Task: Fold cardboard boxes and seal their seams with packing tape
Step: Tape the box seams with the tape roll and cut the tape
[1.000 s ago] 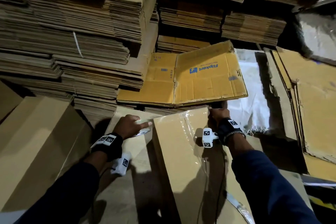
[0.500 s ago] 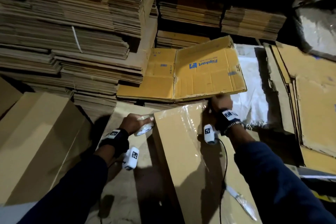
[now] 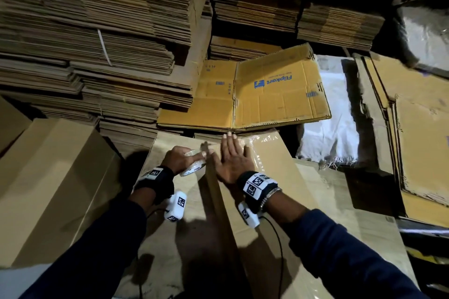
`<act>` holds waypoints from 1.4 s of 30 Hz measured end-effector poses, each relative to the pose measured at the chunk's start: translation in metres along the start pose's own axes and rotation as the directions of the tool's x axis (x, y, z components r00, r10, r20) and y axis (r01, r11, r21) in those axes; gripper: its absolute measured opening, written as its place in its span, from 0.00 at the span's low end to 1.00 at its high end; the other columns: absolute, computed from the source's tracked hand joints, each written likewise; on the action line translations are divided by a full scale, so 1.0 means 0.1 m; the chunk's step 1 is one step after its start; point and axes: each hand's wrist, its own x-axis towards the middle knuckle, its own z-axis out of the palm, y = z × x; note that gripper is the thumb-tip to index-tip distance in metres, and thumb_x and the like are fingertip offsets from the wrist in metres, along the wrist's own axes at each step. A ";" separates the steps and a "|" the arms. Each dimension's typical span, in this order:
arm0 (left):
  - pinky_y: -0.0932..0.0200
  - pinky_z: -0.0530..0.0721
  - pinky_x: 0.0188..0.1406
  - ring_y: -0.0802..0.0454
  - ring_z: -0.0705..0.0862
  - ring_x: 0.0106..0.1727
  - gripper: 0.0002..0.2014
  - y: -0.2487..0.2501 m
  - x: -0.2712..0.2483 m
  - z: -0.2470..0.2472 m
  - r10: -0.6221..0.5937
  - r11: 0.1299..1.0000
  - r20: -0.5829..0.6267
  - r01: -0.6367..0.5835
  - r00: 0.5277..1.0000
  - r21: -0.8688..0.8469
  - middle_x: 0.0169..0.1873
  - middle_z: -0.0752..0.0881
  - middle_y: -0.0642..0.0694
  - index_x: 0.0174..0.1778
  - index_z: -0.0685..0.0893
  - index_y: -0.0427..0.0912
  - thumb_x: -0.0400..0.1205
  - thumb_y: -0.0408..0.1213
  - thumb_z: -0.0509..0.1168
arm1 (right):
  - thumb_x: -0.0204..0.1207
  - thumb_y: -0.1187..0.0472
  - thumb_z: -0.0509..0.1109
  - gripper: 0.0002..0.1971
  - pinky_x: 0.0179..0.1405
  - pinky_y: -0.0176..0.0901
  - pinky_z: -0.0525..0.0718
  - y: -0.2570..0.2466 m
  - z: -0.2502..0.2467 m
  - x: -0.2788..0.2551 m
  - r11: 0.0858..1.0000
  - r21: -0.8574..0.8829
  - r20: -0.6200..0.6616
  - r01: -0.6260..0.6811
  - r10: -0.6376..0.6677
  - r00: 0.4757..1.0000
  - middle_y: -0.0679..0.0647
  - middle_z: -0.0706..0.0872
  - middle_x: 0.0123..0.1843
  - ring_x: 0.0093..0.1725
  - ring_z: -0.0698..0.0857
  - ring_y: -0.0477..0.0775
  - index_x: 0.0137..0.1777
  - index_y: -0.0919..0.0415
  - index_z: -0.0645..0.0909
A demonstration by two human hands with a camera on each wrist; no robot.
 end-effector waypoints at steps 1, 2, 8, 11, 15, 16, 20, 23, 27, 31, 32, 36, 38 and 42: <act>0.51 0.73 0.36 0.45 0.80 0.31 0.32 0.00 0.00 0.00 -0.005 1.000 0.005 0.005 1.000 -0.003 0.19 0.76 0.51 0.19 0.77 0.45 0.77 0.67 0.76 | 0.82 0.29 0.23 0.42 0.88 0.69 0.35 0.11 -0.01 0.00 0.999 -0.009 -0.019 -0.034 0.034 0.999 0.53 0.26 0.88 0.89 0.29 0.56 0.89 0.55 0.28; 0.51 0.72 0.35 0.46 0.79 0.31 0.31 0.00 0.00 0.00 -0.007 1.000 0.010 0.007 1.000 -0.001 0.17 0.76 0.52 0.18 0.78 0.48 0.76 0.68 0.75 | 0.82 0.29 0.23 0.42 0.88 0.69 0.33 0.24 -0.02 0.02 0.997 -0.011 -0.041 -0.072 0.071 0.997 0.53 0.26 0.88 0.89 0.28 0.55 0.89 0.55 0.28; 0.54 0.71 0.32 0.50 0.79 0.29 0.27 0.04 -0.07 -0.03 0.007 1.000 0.023 -0.007 1.000 -0.005 0.14 0.77 0.57 0.17 0.81 0.58 0.67 0.77 0.69 | 0.82 0.28 0.29 0.44 0.88 0.70 0.34 0.91 -0.18 0.25 0.951 0.120 -0.012 -0.286 0.289 0.957 0.53 0.26 0.90 0.90 0.29 0.54 0.90 0.56 0.29; 0.53 0.71 0.32 0.49 0.78 0.28 0.29 0.05 -0.07 -0.01 0.004 0.999 0.023 -0.003 1.000 -0.033 0.13 0.75 0.56 0.16 0.79 0.55 0.73 0.72 0.74 | 0.83 0.27 0.34 0.47 0.89 0.70 0.42 1.08 -0.25 0.36 0.914 0.194 -0.040 -0.357 0.371 0.928 0.56 0.36 0.93 0.92 0.37 0.58 0.92 0.59 0.39; 0.54 0.70 0.32 0.48 0.78 0.28 0.33 0.06 -0.10 0.00 -0.016 1.000 0.027 0.017 1.000 -0.022 0.14 0.75 0.54 0.16 0.77 0.48 0.73 0.70 0.75 | 0.87 0.29 0.47 0.44 0.84 0.69 0.64 1.29 -0.39 0.51 0.904 0.240 -0.025 -0.355 0.371 0.928 0.70 0.63 0.86 0.86 0.63 0.71 0.85 0.68 0.65; 0.54 0.70 0.32 0.47 0.79 0.29 0.34 0.06 -0.10 0.01 -0.016 0.999 0.027 0.017 0.999 -0.028 0.15 0.76 0.54 0.16 0.75 0.46 0.71 0.72 0.74 | 0.87 0.30 0.49 0.43 0.80 0.66 0.69 1.36 -0.44 0.55 0.904 0.244 0.004 -0.352 0.362 0.932 0.73 0.69 0.82 0.81 0.70 0.73 0.80 0.71 0.71; 0.54 0.71 0.33 0.44 0.82 0.33 0.33 0.09 -0.15 0.03 -0.017 1.000 0.012 0.017 1.000 0.002 0.22 0.80 0.48 0.21 0.76 0.45 0.68 0.75 0.67 | 0.87 0.33 0.56 0.38 0.58 0.53 0.82 1.50 -0.58 0.71 0.903 0.229 0.058 -0.365 0.361 0.931 0.73 0.86 0.64 0.60 0.86 0.70 0.58 0.72 0.86; 0.55 0.72 0.37 0.37 0.89 0.45 0.31 0.11 -0.14 0.04 -0.010 1.000 0.008 0.009 1.000 0.025 0.33 0.89 0.40 0.39 0.92 0.39 0.77 0.70 0.72 | 0.84 0.39 0.61 0.30 0.53 0.50 0.83 1.53 -0.60 0.80 0.889 0.238 0.068 -0.392 0.387 0.919 0.70 0.88 0.61 0.54 0.86 0.67 0.56 0.70 0.87; 0.54 0.70 0.38 0.35 0.90 0.54 0.30 0.14 -0.15 0.07 0.011 0.998 -0.014 -0.010 1.000 0.060 0.48 0.92 0.32 0.59 0.91 0.35 0.82 0.63 0.71 | 0.85 0.46 0.64 0.23 0.53 0.48 0.79 1.53 -0.69 0.83 0.867 0.250 0.134 -0.431 0.410 0.902 0.68 0.85 0.60 0.56 0.84 0.67 0.61 0.69 0.85; 0.54 0.71 0.36 0.36 0.91 0.51 0.29 0.14 -0.16 0.06 0.025 0.998 -0.019 -0.024 1.000 0.049 0.45 0.93 0.33 0.57 0.92 0.36 0.82 0.62 0.72 | 0.91 0.46 0.54 0.28 0.81 0.62 0.70 1.39 -0.71 0.83 0.921 0.098 0.140 -0.377 0.362 0.922 0.68 0.74 0.83 0.82 0.73 0.71 0.80 0.65 0.76; 0.55 0.72 0.37 0.36 0.91 0.50 0.29 0.14 -0.17 0.05 0.014 0.999 -0.015 -0.013 1.000 0.034 0.44 0.93 0.34 0.57 0.92 0.36 0.82 0.62 0.73 | 0.92 0.45 0.51 0.28 0.86 0.72 0.59 1.32 -0.67 0.83 0.935 0.039 0.131 -0.353 0.346 0.929 0.67 0.67 0.88 0.87 0.63 0.71 0.84 0.59 0.72; 0.59 0.74 0.33 0.45 0.87 0.39 0.27 0.14 -0.19 0.05 -0.025 1.000 -0.006 0.025 1.000 -0.005 0.34 0.90 0.42 0.52 0.94 0.40 0.80 0.64 0.73 | 0.88 0.43 0.45 0.29 0.78 0.90 0.37 0.77 -0.47 0.69 0.976 -0.105 0.160 -0.192 0.207 0.965 0.57 0.71 0.87 0.92 0.47 0.67 0.85 0.49 0.70; 0.62 0.73 0.30 0.52 0.83 0.33 0.24 0.14 -0.20 0.06 -0.035 0.999 -0.009 0.035 0.999 -0.024 0.29 0.88 0.48 0.48 0.92 0.41 0.80 0.63 0.74 | 0.85 0.42 0.44 0.31 0.76 0.93 0.36 0.54 -0.35 0.67 0.987 -0.106 0.171 -0.121 0.138 0.976 0.59 0.78 0.82 0.92 0.47 0.68 0.73 0.54 0.81; 0.59 0.72 0.29 0.52 0.83 0.31 0.23 0.15 -0.21 0.06 -0.073 0.996 0.004 0.074 0.997 -0.055 0.21 0.82 0.55 0.28 0.88 0.47 0.79 0.61 0.76 | 0.88 0.39 0.43 0.34 0.80 0.89 0.39 0.05 -0.29 0.61 0.995 -0.087 0.192 -0.045 0.061 0.980 0.61 0.80 0.79 0.92 0.47 0.69 0.55 0.59 0.88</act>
